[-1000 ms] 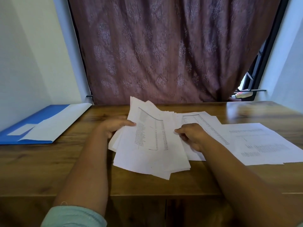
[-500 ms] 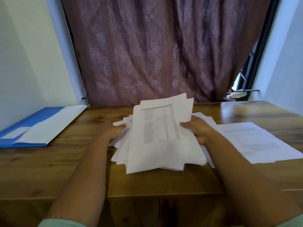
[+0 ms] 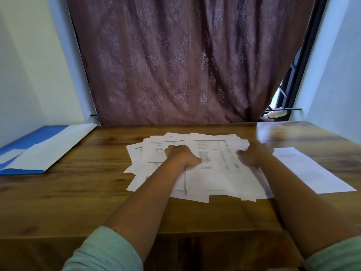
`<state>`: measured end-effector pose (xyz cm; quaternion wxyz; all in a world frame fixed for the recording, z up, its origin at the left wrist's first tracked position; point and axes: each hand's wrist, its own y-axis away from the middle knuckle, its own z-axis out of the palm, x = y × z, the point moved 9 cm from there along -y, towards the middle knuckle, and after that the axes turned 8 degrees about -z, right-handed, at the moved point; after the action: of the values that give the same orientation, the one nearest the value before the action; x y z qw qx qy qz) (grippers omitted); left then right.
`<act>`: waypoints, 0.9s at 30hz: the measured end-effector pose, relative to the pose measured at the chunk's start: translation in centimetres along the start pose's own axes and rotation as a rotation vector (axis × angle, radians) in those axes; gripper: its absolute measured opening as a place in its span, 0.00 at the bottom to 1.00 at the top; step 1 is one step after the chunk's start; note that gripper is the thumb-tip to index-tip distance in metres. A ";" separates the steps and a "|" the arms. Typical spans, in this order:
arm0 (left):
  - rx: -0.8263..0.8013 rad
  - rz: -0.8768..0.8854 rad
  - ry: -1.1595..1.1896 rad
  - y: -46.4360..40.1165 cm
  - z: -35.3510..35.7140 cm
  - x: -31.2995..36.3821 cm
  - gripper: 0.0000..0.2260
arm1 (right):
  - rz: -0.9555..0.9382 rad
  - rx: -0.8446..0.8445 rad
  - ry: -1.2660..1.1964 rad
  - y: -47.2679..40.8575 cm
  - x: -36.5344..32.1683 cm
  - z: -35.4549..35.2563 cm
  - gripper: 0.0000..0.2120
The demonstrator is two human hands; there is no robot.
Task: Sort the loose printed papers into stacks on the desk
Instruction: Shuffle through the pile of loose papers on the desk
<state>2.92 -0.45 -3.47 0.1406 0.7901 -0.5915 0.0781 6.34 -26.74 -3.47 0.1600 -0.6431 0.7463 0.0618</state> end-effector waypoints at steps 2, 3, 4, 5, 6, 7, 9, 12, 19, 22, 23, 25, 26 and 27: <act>-0.041 -0.021 0.079 -0.5 -0.2 0.3 0.33 | -0.041 0.001 -0.128 0.0 -0.4 0.3 0.30; -0.049 -0.016 0.116 -0.4 -0.5 0.4 0.31 | -0.067 -0.007 -0.183 0.2 -0.7 0.3 0.28; -0.061 -0.003 0.143 -0.3 -0.6 0.7 0.28 | -0.087 -0.007 -0.224 0.1 -0.8 0.4 0.26; -0.067 0.008 0.166 -0.2 -0.8 0.9 0.25 | -0.092 -0.011 -0.270 0.1 -0.7 0.6 0.24; -0.070 0.014 0.187 -0.2 -0.8 1.0 0.23 | -0.100 -0.010 -0.315 -0.1 -0.5 0.7 0.23; -0.076 0.019 0.212 -0.2 -0.8 1.1 0.21 | -0.086 -0.020 -0.383 -0.1 -0.2 0.9 0.23; -0.089 0.016 0.344 -0.5 -0.6 1.0 0.19 | -0.040 -0.048 -0.543 -0.4 0.3 1.4 0.21; -0.144 0.006 0.517 -1.0 0.1 1.0 0.19 | -0.014 -0.085 -0.685 -1.1 0.7 2.1 0.18; -0.131 0.031 0.605 -2.9 1.0 1.5 0.28 | -0.032 -0.195 -0.876 -1.7 -0.6 3.7 0.20; -0.167 0.029 0.696 -2.6 1.0 1.5 0.28 | -0.072 -0.188 -0.905 -1.6 -1.5 3.5 0.20; -0.170 0.012 0.716 -2.4 0.7 1.2 0.27 | -0.061 -0.182 -0.944 -1.7 -1.5 3.4 0.23; -0.161 -0.045 0.749 -3.2 0.9 0.2 0.29 | -0.024 -0.189 -1.025 -1.9 -1.2 3.6 0.27; -0.157 -0.067 0.792 -3.5 1.0 -0.2 0.30 | -0.017 -0.199 -1.051 -1.8 -1.2 3.6 0.26; -0.177 -0.081 0.854 -3.6 1.2 -0.5 0.30 | -0.025 -0.226 -1.069 -1.5 -1.3 3.6 0.23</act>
<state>6.16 0.61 -5.23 0.4428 0.6944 -0.4531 0.3412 8.58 -24.72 -6.28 0.4478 -0.5440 0.5421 0.4579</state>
